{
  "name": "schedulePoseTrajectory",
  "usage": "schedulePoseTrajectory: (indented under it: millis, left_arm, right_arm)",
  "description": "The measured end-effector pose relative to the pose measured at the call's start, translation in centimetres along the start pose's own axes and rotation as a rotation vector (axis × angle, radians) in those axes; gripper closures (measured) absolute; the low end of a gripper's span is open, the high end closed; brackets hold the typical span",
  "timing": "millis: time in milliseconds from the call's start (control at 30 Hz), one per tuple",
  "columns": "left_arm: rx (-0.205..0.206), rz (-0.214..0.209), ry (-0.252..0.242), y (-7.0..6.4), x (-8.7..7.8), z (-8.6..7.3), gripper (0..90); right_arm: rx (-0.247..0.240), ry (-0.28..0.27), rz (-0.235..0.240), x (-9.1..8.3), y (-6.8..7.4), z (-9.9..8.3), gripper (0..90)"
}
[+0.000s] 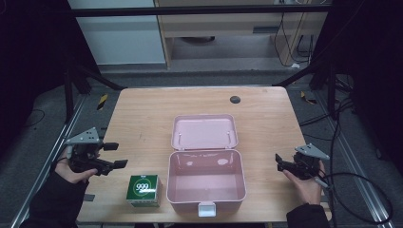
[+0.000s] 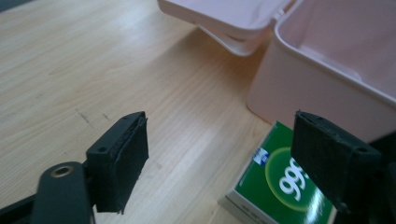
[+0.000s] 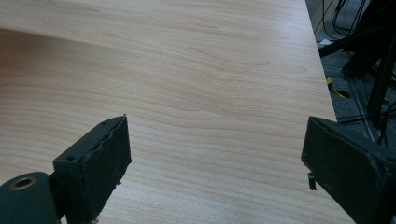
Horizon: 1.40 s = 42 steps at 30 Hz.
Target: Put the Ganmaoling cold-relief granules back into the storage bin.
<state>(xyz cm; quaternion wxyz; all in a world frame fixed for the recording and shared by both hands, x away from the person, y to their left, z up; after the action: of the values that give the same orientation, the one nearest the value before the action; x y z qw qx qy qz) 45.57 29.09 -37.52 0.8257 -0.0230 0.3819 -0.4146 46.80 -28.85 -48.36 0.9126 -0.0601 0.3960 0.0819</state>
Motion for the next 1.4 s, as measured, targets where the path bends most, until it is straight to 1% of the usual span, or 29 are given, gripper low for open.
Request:
schedulePoseTrajectory:
  millis: [100,133,167,233,267,367,433,500,533,600,633,667,867,967,1000,1100,1133,1333,1400]
  left_arm:
    - [0.018,-0.012,0.025,-0.7,0.3,0.0,16.0]
    - [0.030,-0.024,0.046,-1.1,0.6,-0.2,15.0]
    - [0.030,-0.024,0.046,-1.1,0.6,-0.2,14.5]
    - [0.037,-0.030,0.068,-1.5,1.0,-0.6,14.5]
    - [0.045,-0.038,0.080,-1.9,1.4,-1.0,13.8]
    - [0.065,-0.048,0.099,-2.5,1.8,-1.5,13.5]
    - [0.068,-0.055,0.103,-2.7,2.0,-1.6,12.5]
    - [0.079,-0.066,0.112,-3.2,2.4,-1.8,12.0]
    - [0.079,-0.066,0.112,-3.2,2.4,-1.8,11.6]
    - [0.084,-0.084,0.127,-3.9,2.8,-2.2,11.3]
    - [0.084,-0.084,0.127,-3.9,2.8,-2.2,11.2]
    - [0.084,-0.096,0.138,-4.2,3.1,-2.4,11.1]
    - [0.086,-0.114,0.163,-5.1,4.3,-3.3,9.1]
    - [0.091,-0.122,0.167,-5.6,4.9,-3.7,8.0]
    - [0.083,-0.127,0.161,-5.9,5.2,-3.9,8.0]
    - [0.087,-0.133,0.166,-6.2,5.6,-4.1,7.8]
    - [0.081,-0.137,0.166,-6.4,5.8,-4.3,7.8]
    - [0.073,-0.136,0.185,-6.9,6.6,-4.8,5.2]
    - [0.063,-0.133,0.187,-7.0,7.1,-5.0,4.6]
  right_arm:
    - [-0.005,0.002,0.002,0.0,0.0,0.0,8.0]
    - [-0.009,0.002,0.002,0.0,0.0,0.0,7.9]
    - [-0.009,0.002,0.002,0.0,0.0,0.0,7.9]
    - [-0.014,0.005,-0.001,0.0,-0.1,-0.1,7.8]
    - [-0.017,0.008,0.001,0.1,-0.1,-0.1,7.6]
    - [-0.024,0.011,0.006,0.1,0.0,-0.2,7.6]
    - [-0.039,0.015,0.003,0.2,0.1,-0.2,7.6]
    - [-0.045,0.023,0.006,0.2,0.1,-0.2,7.5]
    - [-0.047,0.026,0.006,0.3,0.2,-0.2,7.4]
    - [-0.050,0.031,0.011,0.3,0.2,-0.3,6.8]
    - [-0.050,0.033,0.013,0.3,0.2,-0.3,6.6]
    - [-0.049,0.035,0.013,0.4,0.2,-0.3,6.2]
    - [-0.044,0.036,0.020,0.4,0.2,-0.4,5.3]
    - [-0.048,0.039,0.023,0.4,0.2,-0.4,5.0]
    - [-0.048,0.041,0.023,0.4,0.3,-0.4,5.0]
    - [-0.046,0.040,0.029,0.5,0.3,-0.4,4.8]
    - [-0.047,0.041,0.030,0.5,0.3,-0.5,4.8]
    - [-0.055,0.050,0.029,0.6,0.3,-0.5,4.2]
    - [-0.057,0.055,0.032,0.7,0.4,-0.5,3.9]
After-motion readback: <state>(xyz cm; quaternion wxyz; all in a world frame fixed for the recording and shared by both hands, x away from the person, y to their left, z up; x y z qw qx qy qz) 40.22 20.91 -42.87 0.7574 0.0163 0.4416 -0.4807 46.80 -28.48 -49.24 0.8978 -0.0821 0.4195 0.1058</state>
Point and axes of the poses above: each handheld gripper's, and its own axes: x roughly forward along the jaws, z roughly out of its top, y roughly to its left, the point moved 2 cm from there along x, roughly forward along the jaws, and after that the axes turned 15 degrees about y, right-handed, at the moved point
